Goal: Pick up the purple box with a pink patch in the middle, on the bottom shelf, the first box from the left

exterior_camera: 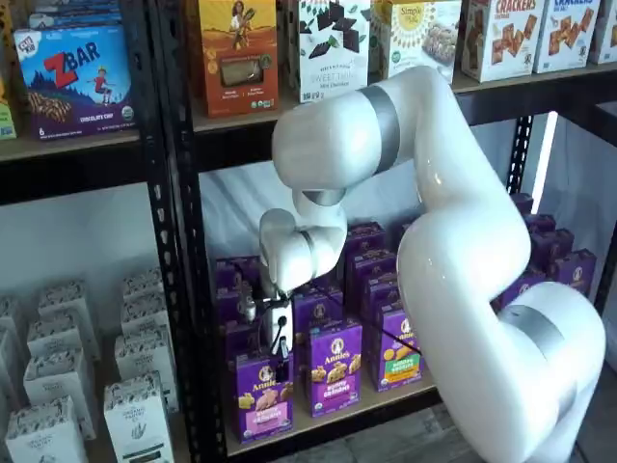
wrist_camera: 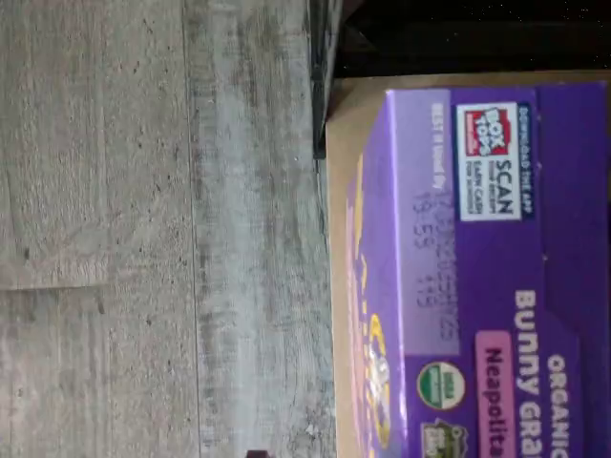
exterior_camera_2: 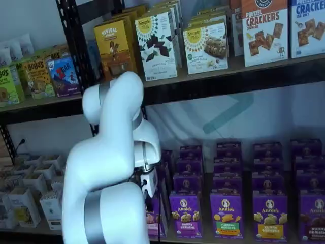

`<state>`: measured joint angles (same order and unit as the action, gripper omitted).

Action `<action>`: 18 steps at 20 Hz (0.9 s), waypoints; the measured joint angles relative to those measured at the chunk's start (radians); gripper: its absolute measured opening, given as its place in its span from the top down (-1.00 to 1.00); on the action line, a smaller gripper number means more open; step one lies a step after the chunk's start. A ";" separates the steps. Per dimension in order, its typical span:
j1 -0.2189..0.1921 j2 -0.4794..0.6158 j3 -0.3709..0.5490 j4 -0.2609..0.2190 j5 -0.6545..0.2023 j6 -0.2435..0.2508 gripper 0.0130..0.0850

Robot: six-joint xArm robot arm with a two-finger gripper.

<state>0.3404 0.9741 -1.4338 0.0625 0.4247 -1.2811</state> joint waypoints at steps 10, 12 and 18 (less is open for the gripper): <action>0.002 0.034 -0.034 -0.028 0.002 0.027 -1.00; 0.002 0.038 -0.037 -0.025 -0.001 0.025 -1.00; 0.002 0.044 -0.043 -0.021 0.005 0.021 -0.67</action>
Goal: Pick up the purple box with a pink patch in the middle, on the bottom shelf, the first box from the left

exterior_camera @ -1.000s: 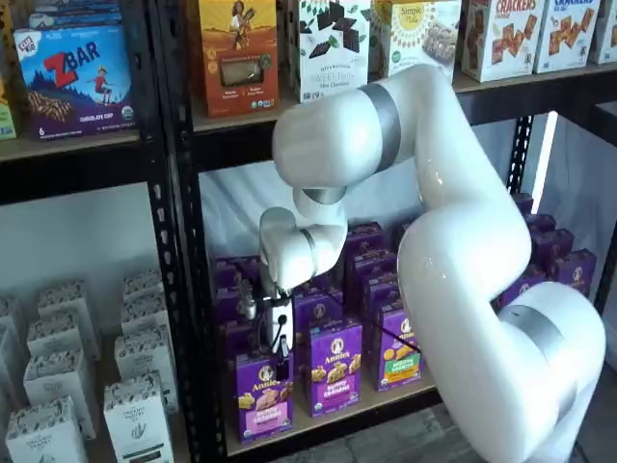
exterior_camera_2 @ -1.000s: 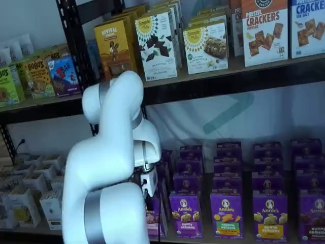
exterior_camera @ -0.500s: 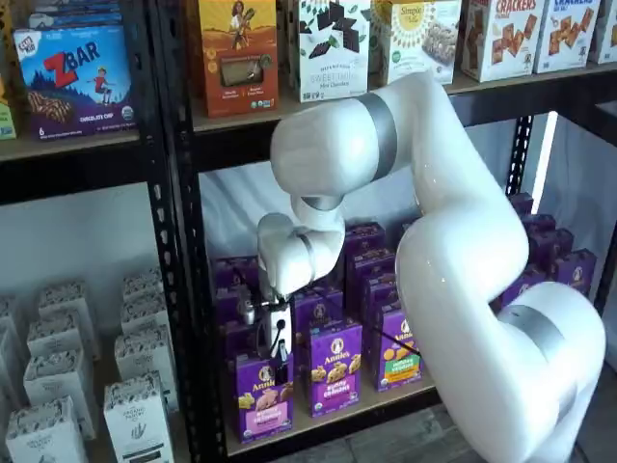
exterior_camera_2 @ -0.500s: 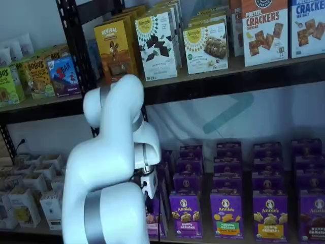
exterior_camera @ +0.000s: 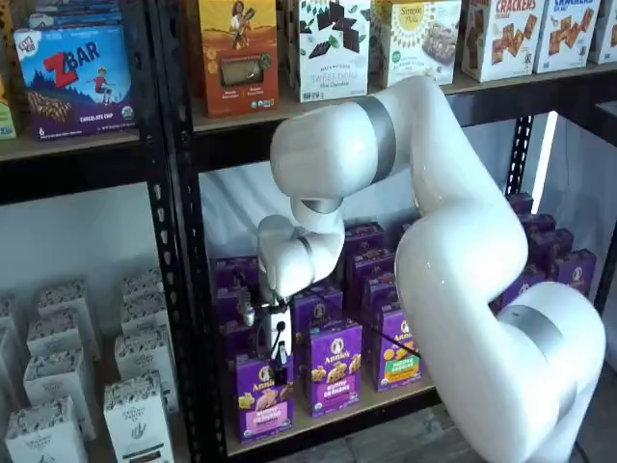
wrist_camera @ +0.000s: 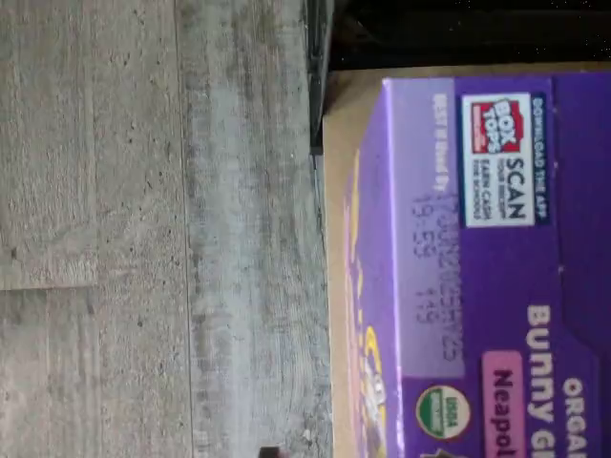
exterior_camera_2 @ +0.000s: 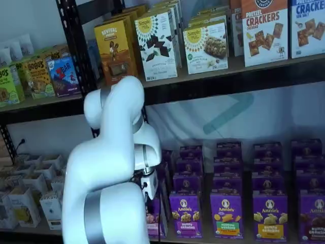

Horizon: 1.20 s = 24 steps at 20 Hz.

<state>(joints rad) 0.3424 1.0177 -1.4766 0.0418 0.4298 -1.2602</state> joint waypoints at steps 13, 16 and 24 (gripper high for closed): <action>0.001 0.000 0.001 -0.002 0.007 0.003 -0.33; 0.001 -0.001 0.004 0.000 0.006 0.002 -0.33; 0.006 0.002 0.002 -0.006 0.004 0.012 0.00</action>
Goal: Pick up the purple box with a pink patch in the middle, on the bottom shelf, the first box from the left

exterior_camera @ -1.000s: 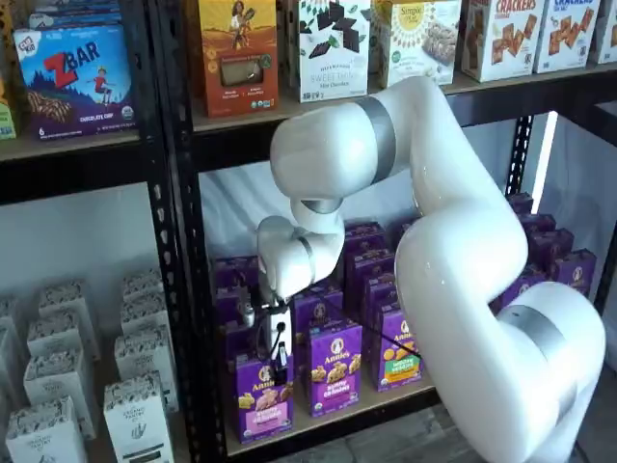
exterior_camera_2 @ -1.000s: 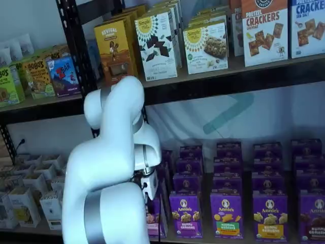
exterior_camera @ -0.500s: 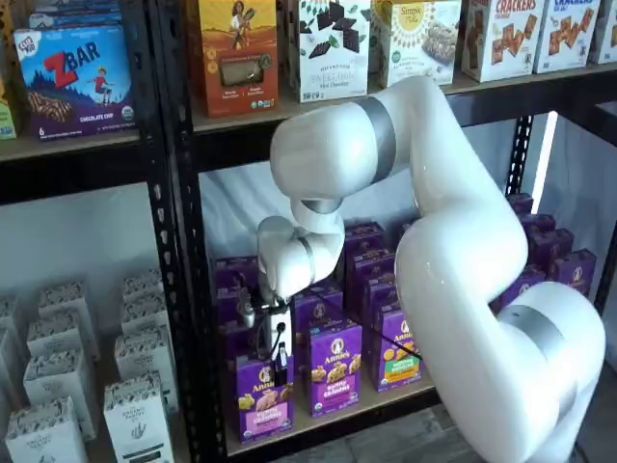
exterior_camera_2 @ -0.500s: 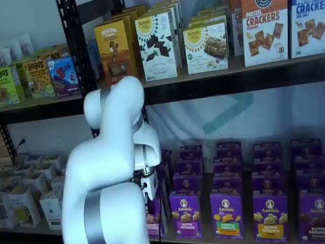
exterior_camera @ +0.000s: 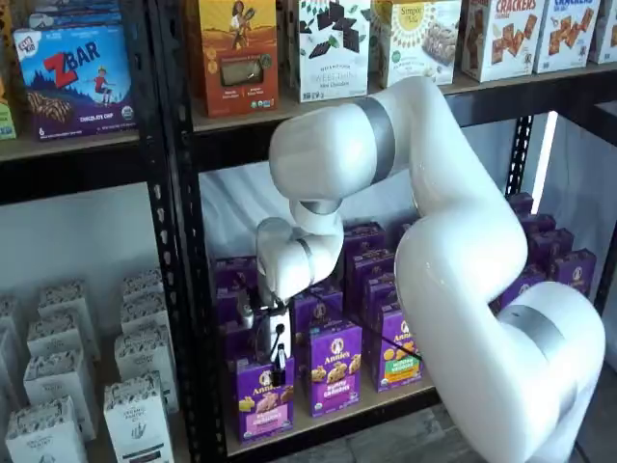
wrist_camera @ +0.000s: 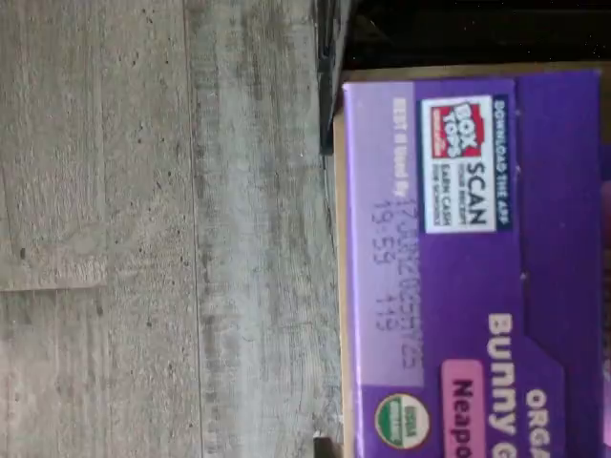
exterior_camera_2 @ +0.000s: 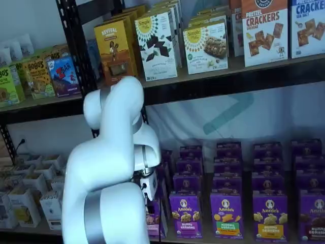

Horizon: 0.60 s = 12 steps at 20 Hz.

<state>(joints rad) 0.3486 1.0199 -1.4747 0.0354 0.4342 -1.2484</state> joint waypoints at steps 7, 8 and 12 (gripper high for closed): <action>0.004 0.006 -0.005 -0.004 -0.003 0.007 0.00; 0.004 0.007 -0.006 -0.004 -0.003 0.007 0.00; 0.006 0.009 -0.009 0.002 0.001 0.004 0.11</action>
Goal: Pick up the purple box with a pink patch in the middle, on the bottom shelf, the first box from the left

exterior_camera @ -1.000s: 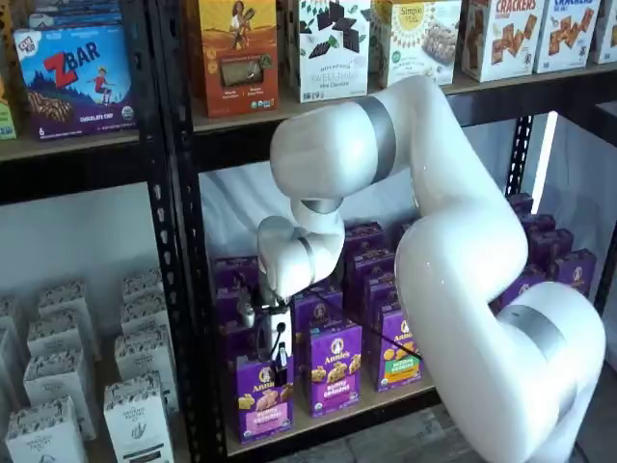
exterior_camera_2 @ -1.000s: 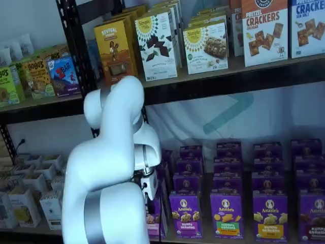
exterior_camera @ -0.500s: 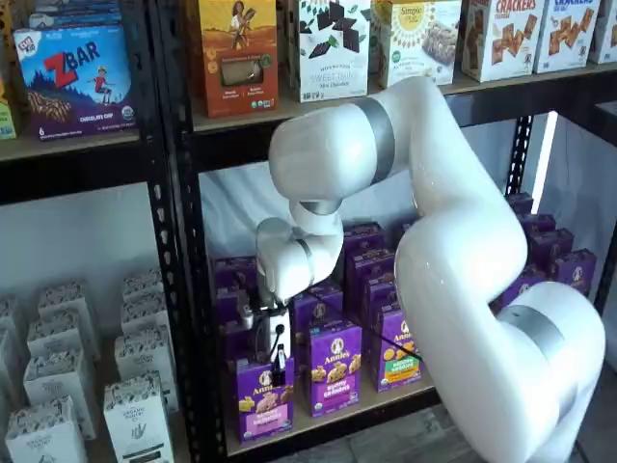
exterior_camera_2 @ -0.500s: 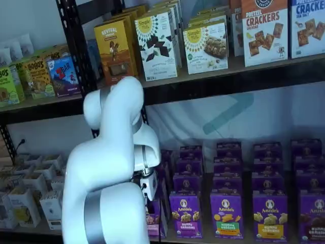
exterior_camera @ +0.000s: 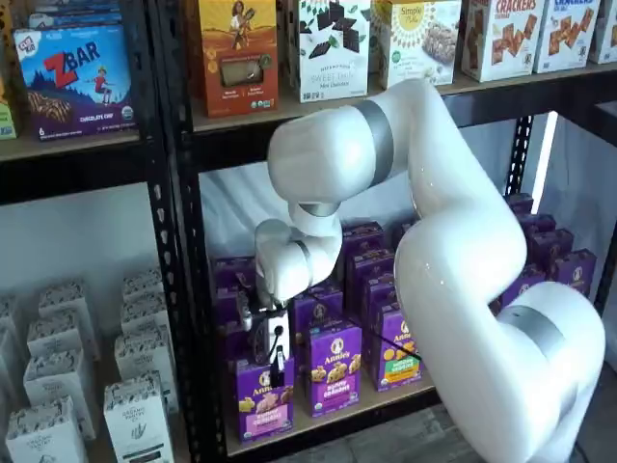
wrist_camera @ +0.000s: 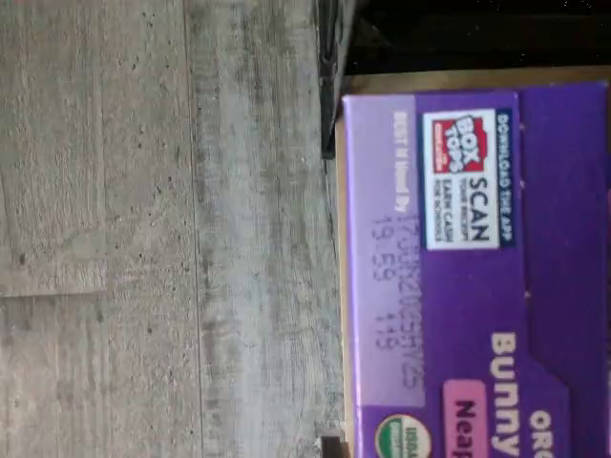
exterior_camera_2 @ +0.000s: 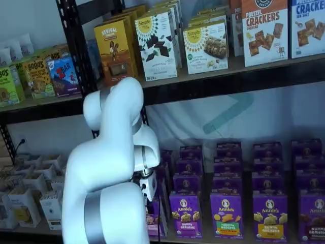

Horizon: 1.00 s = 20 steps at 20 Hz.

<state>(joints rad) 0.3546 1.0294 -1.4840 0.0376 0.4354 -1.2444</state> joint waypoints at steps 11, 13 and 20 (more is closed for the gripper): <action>-0.001 -0.011 0.022 -0.009 -0.029 0.007 0.44; -0.002 -0.018 0.031 -0.017 -0.033 0.012 0.44; -0.010 -0.083 0.111 -0.081 -0.043 0.063 0.44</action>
<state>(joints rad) 0.3442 0.9469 -1.3732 -0.0431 0.3928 -1.1818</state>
